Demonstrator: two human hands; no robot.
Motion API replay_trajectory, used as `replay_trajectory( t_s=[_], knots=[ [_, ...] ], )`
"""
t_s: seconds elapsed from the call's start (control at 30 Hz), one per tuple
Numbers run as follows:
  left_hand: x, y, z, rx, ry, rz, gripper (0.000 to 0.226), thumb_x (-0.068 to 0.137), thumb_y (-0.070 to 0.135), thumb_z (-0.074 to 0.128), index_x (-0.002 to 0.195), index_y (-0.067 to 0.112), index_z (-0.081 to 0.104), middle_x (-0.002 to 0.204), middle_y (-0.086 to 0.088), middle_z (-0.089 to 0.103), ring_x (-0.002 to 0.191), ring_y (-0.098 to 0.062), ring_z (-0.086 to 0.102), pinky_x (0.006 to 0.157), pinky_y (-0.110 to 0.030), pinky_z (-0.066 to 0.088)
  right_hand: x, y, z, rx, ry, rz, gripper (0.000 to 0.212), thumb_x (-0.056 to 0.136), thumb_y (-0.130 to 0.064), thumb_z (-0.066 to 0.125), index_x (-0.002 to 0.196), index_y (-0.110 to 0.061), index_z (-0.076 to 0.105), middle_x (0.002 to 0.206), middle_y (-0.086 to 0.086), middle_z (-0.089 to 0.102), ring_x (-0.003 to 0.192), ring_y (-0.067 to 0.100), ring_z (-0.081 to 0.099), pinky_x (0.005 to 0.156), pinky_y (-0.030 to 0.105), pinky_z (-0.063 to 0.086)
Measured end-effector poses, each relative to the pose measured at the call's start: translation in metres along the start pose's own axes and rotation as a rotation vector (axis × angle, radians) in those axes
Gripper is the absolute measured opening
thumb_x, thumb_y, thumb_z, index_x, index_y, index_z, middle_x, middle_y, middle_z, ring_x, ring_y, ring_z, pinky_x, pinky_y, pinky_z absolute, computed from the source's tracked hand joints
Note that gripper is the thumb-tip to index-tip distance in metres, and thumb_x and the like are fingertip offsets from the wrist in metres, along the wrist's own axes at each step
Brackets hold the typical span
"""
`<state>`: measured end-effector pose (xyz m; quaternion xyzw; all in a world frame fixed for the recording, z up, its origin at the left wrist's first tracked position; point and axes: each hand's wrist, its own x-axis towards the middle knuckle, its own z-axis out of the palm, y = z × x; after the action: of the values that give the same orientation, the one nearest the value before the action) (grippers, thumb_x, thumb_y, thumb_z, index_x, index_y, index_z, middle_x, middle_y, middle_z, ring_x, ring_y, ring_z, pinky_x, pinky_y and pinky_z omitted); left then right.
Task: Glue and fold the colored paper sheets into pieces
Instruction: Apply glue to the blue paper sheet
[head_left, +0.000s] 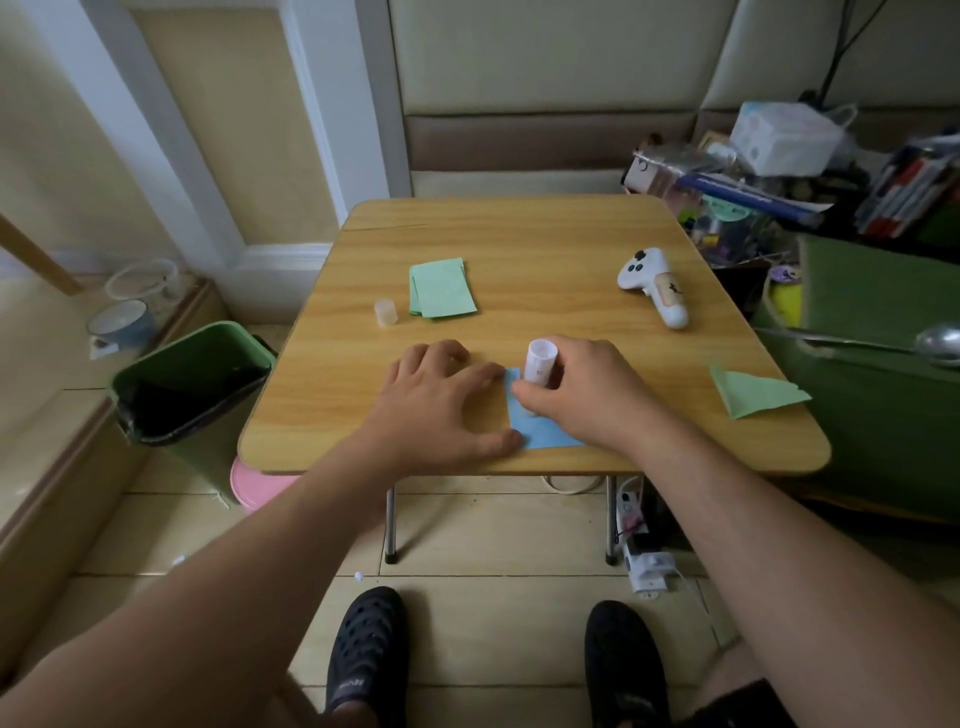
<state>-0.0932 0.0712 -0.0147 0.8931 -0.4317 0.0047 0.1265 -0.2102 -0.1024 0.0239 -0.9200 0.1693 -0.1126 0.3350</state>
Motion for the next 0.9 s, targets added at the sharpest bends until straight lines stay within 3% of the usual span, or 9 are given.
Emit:
replay_trajectory(
  t_s=[0.3, 0.43, 0.53, 0.63, 0.73, 0.9],
  knots=[
    [0.0, 0.0, -0.002, -0.001, -0.025, 0.004, 0.095, 0.065, 0.099, 0.035, 0.147, 0.051, 0.041, 0.146, 0.005, 0.037, 0.139, -0.023, 0.027, 0.116, -0.044, 0.026, -0.002, 0.017, -0.021, -0.087, 0.041, 0.066, 0.022, 0.084, -0.036, 0.072, 0.081, -0.018, 0.06, 0.076, 0.0, 0.066, 0.077, 0.022, 0.061, 0.064, 0.035, 0.048],
    [0.0, 0.0, -0.001, -0.009, -0.022, 0.002, 0.094, 0.064, 0.099, 0.036, 0.146, 0.052, 0.041, 0.145, 0.006, 0.037, 0.138, -0.024, 0.027, 0.117, -0.044, 0.026, -0.005, 0.016, -0.021, -0.127, 0.095, 0.066, 0.025, 0.083, -0.034, 0.066, 0.075, -0.017, 0.05, 0.07, 0.001, 0.06, 0.068, 0.025, 0.053, 0.058, 0.035, 0.041],
    [0.0, 0.0, -0.001, -0.01, -0.023, 0.002, 0.095, 0.064, 0.099, 0.036, 0.146, 0.052, 0.041, 0.144, 0.006, 0.037, 0.138, -0.023, 0.027, 0.117, -0.044, 0.026, -0.007, 0.004, -0.012, -0.058, 0.127, 0.046, 0.028, 0.086, -0.036, 0.068, 0.075, -0.017, 0.052, 0.07, 0.0, 0.062, 0.071, 0.024, 0.057, 0.061, 0.036, 0.045],
    [0.0, 0.001, -0.001, -0.006, -0.018, 0.004, 0.093, 0.065, 0.098, 0.037, 0.146, 0.052, 0.041, 0.144, 0.006, 0.038, 0.138, -0.024, 0.028, 0.116, -0.045, 0.028, -0.009, -0.007, -0.001, 0.0, 0.08, -0.003, 0.029, 0.09, -0.045, 0.071, 0.082, -0.02, 0.059, 0.074, -0.004, 0.064, 0.07, 0.015, 0.058, 0.062, 0.033, 0.045],
    [0.0, 0.002, -0.002, -0.015, -0.013, -0.001, 0.093, 0.064, 0.098, 0.036, 0.145, 0.052, 0.042, 0.143, 0.006, 0.039, 0.137, -0.023, 0.029, 0.115, -0.045, 0.03, -0.009, -0.011, 0.007, -0.003, 0.009, -0.035, 0.029, 0.092, -0.047, 0.071, 0.079, -0.028, 0.054, 0.074, -0.009, 0.061, 0.066, 0.005, 0.054, 0.057, 0.026, 0.039],
    [-0.001, 0.002, -0.001, -0.007, -0.014, -0.007, 0.094, 0.064, 0.098, 0.037, 0.146, 0.051, 0.043, 0.143, 0.006, 0.038, 0.137, -0.023, 0.029, 0.116, -0.044, 0.029, -0.009, -0.003, -0.001, -0.059, -0.017, -0.001, 0.026, 0.091, -0.044, 0.07, 0.079, -0.028, 0.053, 0.078, -0.007, 0.062, 0.07, 0.012, 0.054, 0.057, 0.028, 0.039]
  ],
)
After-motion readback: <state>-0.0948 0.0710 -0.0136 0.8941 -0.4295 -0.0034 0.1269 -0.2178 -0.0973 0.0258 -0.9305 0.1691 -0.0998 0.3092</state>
